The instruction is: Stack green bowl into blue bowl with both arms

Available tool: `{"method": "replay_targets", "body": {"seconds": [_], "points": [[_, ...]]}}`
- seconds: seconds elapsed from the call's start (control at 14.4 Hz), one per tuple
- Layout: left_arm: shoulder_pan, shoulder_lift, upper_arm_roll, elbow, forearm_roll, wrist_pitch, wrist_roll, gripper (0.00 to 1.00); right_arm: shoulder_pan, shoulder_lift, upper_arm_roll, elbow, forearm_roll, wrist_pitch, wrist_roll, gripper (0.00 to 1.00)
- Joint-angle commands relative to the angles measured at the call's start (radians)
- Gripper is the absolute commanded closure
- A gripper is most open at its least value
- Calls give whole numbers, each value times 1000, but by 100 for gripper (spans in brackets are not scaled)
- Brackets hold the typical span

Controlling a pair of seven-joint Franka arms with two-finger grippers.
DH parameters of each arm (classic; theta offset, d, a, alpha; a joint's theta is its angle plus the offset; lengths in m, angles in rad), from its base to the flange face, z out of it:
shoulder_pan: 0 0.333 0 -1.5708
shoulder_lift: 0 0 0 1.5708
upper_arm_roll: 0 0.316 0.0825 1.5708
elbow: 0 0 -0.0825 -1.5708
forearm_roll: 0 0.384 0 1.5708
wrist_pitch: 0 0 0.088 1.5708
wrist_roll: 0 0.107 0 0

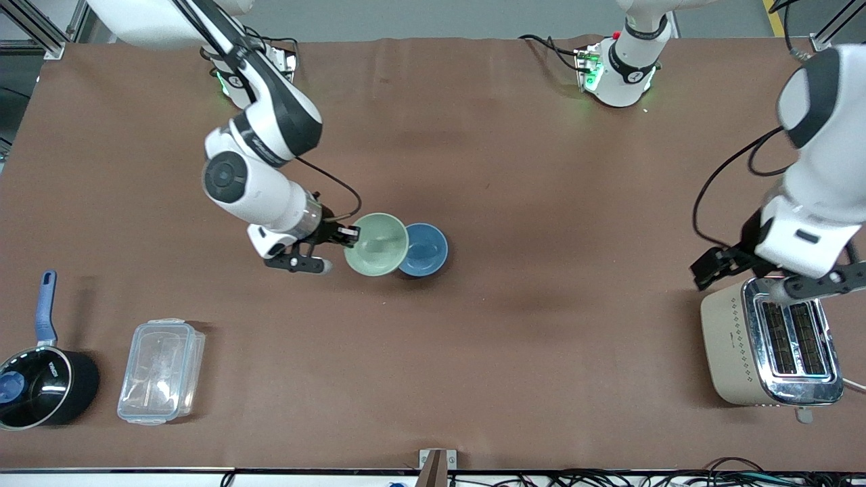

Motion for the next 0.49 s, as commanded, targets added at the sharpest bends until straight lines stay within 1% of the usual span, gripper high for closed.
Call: {"method": "replay_targets", "body": {"seconds": [0.0,0.07,0.14,0.28,0.35,0.42], "points": [[-15,-93,71,-54,-93,-78,80,0,43,46,4,-21,-22,82,46,98],[-51,-136,117,-87,-107,-103,126,0,55,66,4,-26,-50,106,76,98],[-76,-172,159,-117,-111,-123,158,0,69,87,4,-26,-98,125,118,98],[-104,-228,197,-158,-116,-170,181,0,78,124,4,-26,-198,137,207,98],[-111,-251,211,-173,-133,-196,191,0,90,139,4,-26,-225,151,236,98],[-125,-277,235,-196,-142,-204,201,0,93,148,4,-28,-230,169,253,98]]}}
